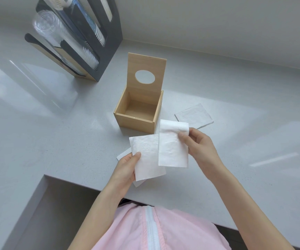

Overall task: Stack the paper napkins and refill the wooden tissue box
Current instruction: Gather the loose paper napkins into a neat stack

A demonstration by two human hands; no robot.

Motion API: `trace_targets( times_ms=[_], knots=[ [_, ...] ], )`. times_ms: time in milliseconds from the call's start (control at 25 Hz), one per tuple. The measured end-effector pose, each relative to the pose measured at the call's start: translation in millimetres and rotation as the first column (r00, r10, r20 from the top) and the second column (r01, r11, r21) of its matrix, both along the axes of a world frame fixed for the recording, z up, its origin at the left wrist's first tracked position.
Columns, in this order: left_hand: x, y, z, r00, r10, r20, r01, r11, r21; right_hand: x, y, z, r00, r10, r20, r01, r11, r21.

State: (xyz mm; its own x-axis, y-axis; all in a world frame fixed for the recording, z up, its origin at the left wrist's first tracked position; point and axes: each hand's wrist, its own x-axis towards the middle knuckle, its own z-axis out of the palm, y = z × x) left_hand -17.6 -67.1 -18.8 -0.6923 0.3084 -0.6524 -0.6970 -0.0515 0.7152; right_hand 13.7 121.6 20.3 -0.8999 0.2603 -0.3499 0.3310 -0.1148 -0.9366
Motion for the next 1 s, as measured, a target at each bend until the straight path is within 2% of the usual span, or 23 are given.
trace_targets(
  times_ms=[80,160,240,440,760,1000],
  knots=[
    [-1,-1,0,1.0,-0.017,0.004,0.017,1.0,0.015,-3,-15,-2,0.995,0.092,0.025,-0.092,0.996,-0.006],
    [-1,-3,0,0.999,-0.04,-0.006,0.04,0.999,0.029,-6,-31,-11,0.985,0.153,0.075,-0.16,0.983,0.091],
    [0,-7,0,0.998,-0.06,-0.025,0.061,0.997,0.046,-9,-39,-19,0.98,0.158,0.123,-0.178,0.97,0.165],
    [2,-10,1,0.999,-0.04,-0.001,0.04,0.995,0.094,-11,-45,-25,0.968,0.139,0.21,-0.188,0.954,0.235],
    [5,-15,1,0.999,-0.048,-0.003,0.048,0.999,0.025,-13,-57,-26,0.956,0.193,0.22,-0.258,0.913,0.316],
    [5,-21,0,1.0,0.01,-0.01,-0.011,1.0,-0.025,-20,-63,-28,0.945,0.259,0.198,-0.318,0.866,0.385]
  ],
)
